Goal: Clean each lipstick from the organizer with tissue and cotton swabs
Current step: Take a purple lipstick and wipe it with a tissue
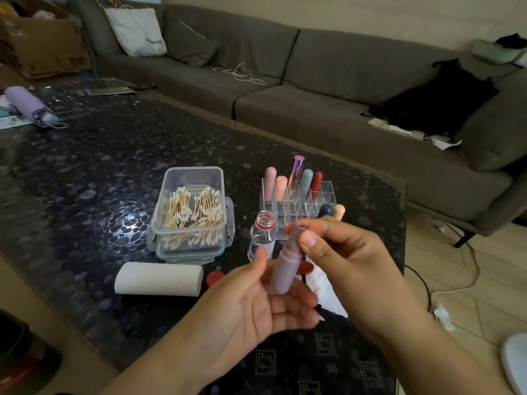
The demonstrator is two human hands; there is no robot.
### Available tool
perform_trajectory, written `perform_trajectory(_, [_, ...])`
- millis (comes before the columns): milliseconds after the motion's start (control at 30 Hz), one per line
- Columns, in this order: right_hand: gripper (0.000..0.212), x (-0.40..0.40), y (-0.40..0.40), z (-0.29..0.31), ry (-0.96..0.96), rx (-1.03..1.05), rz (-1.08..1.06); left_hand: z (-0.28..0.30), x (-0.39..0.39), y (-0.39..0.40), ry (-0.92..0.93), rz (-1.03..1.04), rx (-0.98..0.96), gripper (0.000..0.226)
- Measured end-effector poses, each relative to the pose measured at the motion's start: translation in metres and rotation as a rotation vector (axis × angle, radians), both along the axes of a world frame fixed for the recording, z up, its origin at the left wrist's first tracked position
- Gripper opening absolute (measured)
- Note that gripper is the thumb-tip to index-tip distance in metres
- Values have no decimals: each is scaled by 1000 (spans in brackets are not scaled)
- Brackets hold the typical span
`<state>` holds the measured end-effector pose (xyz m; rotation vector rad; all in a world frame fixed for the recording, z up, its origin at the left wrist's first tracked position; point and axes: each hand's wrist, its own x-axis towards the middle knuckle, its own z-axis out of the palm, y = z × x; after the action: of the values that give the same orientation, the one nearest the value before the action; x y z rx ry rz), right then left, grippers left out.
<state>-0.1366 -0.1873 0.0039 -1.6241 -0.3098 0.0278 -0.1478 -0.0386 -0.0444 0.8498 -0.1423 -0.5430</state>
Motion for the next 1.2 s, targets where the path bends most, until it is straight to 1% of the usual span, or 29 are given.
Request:
perform_trajectory(33, [25, -1, 1, 0, 19, 25, 24, 0, 0, 1, 0, -8, -3, 46])
perform_trajectory(100, [24, 0, 2, -2, 19, 43, 31, -1, 1, 2, -20, 47, -20, 39])
perform_trajectory(167, [19, 2, 2, -5, -10, 9, -8, -2, 2, 2, -72, 117, -20, 36])
perform_trajectory(233, [22, 3, 3, -8, -38, -63, -31, -5, 3, 2, -113, 199, 42, 40])
perform_trajectory(300, [25, 3, 4, -9, -45, -105, -39, -5, 3, 0, -116, 243, 79, 42])
perform_trajectory(367, [29, 3, 5, -9, -30, -96, -52, -4, 3, -1, -70, 189, 45, 40])
perform_trajectory(433, [30, 2, 4, -7, 0, -43, -38, -2, 2, -2, 0, 94, 24, 48])
perform_trajectory(500, [30, 0, 5, -4, 54, 30, 18, -2, 2, -1, 4, 91, 49, 47])
perform_trajectory(567, [30, 0, 5, -4, 64, 46, 31, -4, 3, -1, -50, 170, 79, 39])
perform_trajectory(600, [30, 1, 5, -5, 43, 14, 3, -4, 3, -1, -92, 213, 98, 39])
perform_trajectory(700, [34, 4, 5, -7, -1, -65, -47, -8, 5, 0, -179, 324, 192, 44])
perform_trajectory(767, [33, 4, 4, -7, 17, -61, -47, -8, 4, -1, -169, 295, 204, 49])
perform_trajectory(833, [30, 3, 3, -6, 30, -48, -40, -7, 2, -3, -101, 191, 170, 57])
perform_trajectory(900, [30, 1, 4, -4, 47, -2, 7, -6, 3, -4, -64, 140, 127, 54])
perform_trajectory(967, [30, -1, 5, -2, 58, 46, 50, -7, 4, -2, -104, 171, 123, 49])
perform_trajectory(1033, [26, -1, 5, 0, 45, 51, 25, -8, 5, -1, -141, 200, 126, 51])
perform_trajectory(1067, [24, -1, 5, 0, 38, 42, 13, -8, 5, -1, -141, 211, 126, 50])
perform_trajectory(1133, [23, 1, 5, 0, 41, -1, 1, -5, 3, -2, -120, 217, 127, 39])
perform_trajectory(1200, [27, 2, 1, -1, 60, -65, -21, -4, 3, -3, -86, 223, 137, 38])
